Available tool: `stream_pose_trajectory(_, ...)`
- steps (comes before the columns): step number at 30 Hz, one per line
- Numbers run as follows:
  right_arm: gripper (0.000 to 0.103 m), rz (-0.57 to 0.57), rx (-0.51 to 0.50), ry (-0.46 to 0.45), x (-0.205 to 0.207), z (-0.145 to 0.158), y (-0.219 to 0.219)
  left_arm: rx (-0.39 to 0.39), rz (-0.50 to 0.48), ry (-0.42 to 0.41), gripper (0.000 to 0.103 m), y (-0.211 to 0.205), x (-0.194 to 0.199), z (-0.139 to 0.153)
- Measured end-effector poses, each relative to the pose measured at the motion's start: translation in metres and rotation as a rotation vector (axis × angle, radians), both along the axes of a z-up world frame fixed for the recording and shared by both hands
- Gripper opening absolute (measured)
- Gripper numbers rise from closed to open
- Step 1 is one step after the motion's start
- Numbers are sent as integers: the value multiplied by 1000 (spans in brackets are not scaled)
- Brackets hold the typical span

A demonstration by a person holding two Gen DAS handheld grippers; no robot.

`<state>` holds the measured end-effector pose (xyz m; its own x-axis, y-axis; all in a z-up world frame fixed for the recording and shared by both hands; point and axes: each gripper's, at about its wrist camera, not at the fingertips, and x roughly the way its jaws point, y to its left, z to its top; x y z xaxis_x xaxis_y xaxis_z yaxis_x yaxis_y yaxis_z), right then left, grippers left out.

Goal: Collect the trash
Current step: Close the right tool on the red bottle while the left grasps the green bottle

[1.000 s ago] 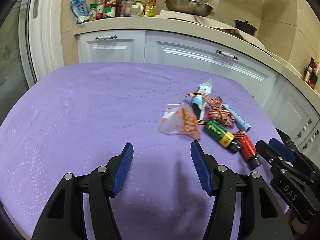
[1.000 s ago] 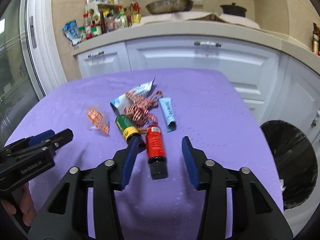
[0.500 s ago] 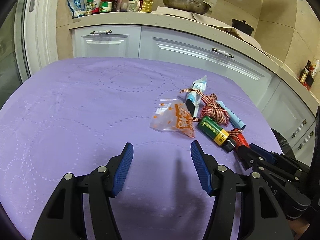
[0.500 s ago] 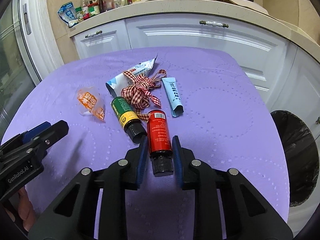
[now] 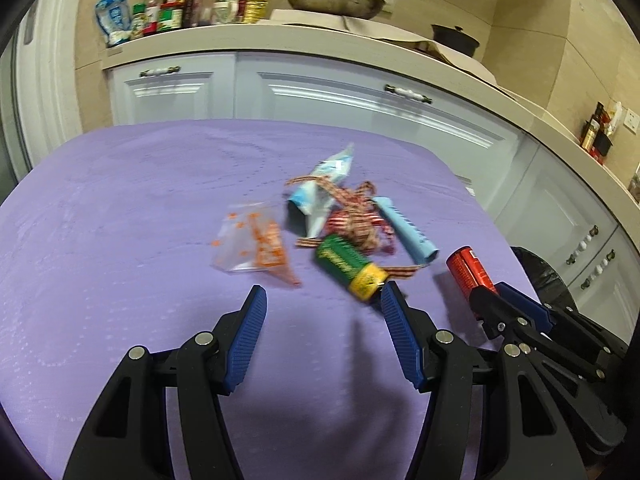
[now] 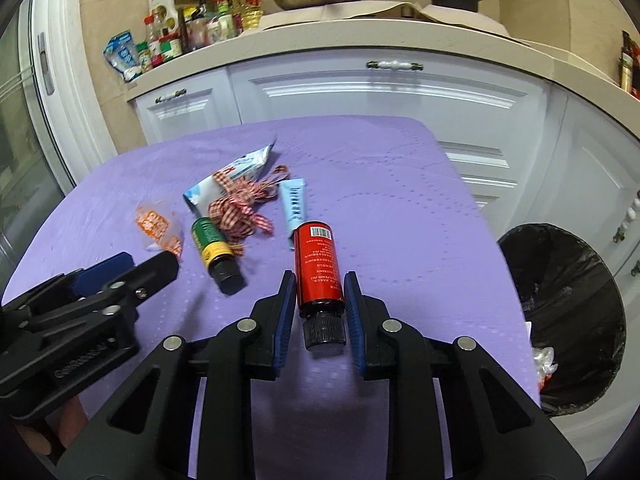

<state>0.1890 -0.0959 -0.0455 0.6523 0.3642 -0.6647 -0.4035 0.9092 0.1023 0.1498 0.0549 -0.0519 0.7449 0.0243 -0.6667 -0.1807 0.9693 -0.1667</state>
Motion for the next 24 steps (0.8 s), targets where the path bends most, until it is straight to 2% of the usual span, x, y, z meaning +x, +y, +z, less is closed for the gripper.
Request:
stream_pose_trajectory(12, 24, -10, 57, -1, 3, 4, -27, 25, -4, 116, 59, -24, 39, -20)
stream_pose_trajectory(24, 24, -2, 81, 7, -1, 2, -34, 33, 29, 100, 59, -6, 17, -16)
